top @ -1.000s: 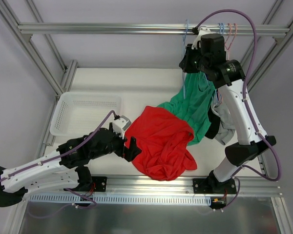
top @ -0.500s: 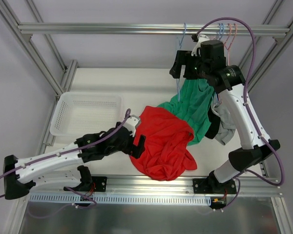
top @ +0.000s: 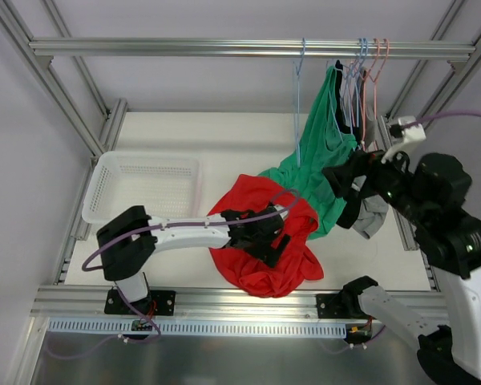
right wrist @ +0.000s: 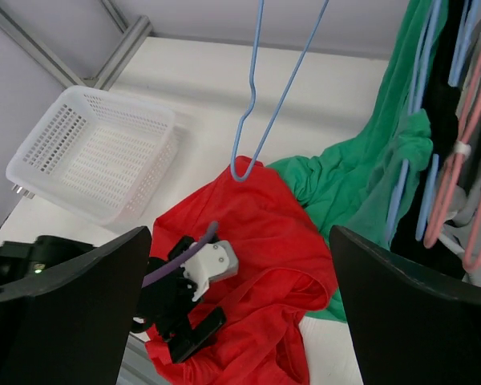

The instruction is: Remove the tank top from the hanger

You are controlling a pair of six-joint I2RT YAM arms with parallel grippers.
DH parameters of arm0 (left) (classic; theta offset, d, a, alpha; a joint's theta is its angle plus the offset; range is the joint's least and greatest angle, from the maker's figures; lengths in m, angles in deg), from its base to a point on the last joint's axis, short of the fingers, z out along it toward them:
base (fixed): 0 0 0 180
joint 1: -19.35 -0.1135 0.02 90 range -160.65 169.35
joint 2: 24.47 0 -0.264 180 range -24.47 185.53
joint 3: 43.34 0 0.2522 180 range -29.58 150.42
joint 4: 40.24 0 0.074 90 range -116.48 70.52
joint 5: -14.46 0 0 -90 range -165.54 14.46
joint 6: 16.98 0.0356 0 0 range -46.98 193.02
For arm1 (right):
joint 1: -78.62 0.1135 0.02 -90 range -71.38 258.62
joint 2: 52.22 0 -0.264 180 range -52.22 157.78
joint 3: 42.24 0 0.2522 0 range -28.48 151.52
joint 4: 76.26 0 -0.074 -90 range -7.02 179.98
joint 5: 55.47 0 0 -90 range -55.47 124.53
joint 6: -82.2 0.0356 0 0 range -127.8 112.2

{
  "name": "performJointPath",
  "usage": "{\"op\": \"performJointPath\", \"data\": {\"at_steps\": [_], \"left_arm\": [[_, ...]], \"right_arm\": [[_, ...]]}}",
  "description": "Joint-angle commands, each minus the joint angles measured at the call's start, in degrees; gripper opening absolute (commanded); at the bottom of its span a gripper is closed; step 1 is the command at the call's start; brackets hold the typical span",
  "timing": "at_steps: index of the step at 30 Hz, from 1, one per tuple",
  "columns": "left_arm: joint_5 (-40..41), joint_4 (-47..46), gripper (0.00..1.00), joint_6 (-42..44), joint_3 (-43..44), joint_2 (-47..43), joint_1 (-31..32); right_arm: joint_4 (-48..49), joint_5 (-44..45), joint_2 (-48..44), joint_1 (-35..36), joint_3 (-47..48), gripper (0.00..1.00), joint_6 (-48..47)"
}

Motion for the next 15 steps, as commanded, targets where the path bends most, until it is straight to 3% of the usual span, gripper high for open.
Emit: {"op": "performJointPath", "data": {"at_steps": [1,5,8,9,10,15], "left_arm": [[-4.64,-1.71,0.99,-3.65,4.07,3.74,3.45],[-3.25,-1.62,0.99,-6.64,5.31,11.72,4.87],[0.87,-1.53,0.51,-9.54,3.21,12.98,4.96],[2.02,-1.53,0.14,-10.24,1.29,12.46,5.04],[3.25,-1.44,0.02,-11.03,0.40,11.49,5.05],[16.32,4.61,0.00,-11.66,-3.39,-2.64,5.22]], "right_arm": [[-1.41,0.74,-5.10,-0.19,-4.06,0.99,-2.48],[-2.38,-2.77,-8.62,-0.19,-6.34,1.00,-2.84],[-2.38,-5.41,-10.56,-0.19,-7.67,0.99,-3.10],[-2.38,-6.11,-11.61,-0.19,-7.93,1.00,-3.19],[-2.38,-6.38,-12.06,-0.19,-8.20,1.00,-3.36],[-2.38,-6.56,-13.91,-0.19,-8.81,1.00,-3.63]]}}
